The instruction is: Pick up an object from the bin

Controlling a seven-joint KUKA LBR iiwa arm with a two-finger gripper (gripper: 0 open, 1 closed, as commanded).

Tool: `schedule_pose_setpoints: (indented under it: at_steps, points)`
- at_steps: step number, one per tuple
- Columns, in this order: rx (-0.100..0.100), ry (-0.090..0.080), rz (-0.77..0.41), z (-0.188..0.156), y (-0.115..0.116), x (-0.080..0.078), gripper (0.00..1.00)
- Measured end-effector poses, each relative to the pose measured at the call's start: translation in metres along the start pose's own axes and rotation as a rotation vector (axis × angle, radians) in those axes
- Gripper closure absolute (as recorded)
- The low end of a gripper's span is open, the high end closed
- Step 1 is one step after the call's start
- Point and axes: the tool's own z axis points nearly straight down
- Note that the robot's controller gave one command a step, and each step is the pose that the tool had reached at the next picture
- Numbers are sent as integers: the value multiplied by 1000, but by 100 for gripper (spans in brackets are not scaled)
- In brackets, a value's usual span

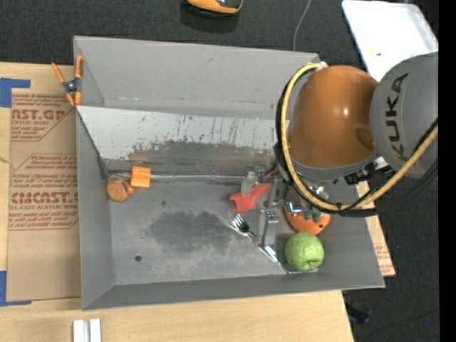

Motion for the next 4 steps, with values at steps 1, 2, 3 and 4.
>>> schedule_pose_setpoints:
  at_steps: [1,2,3,4]
  points:
    - [-1,-8,1,-4,0,-2,0]
    - [-1,-13,-24,75,3,-7,0]
    - [1,-15,-269,94,14,4,0]
    - [1,-11,-431,119,15,1,0]
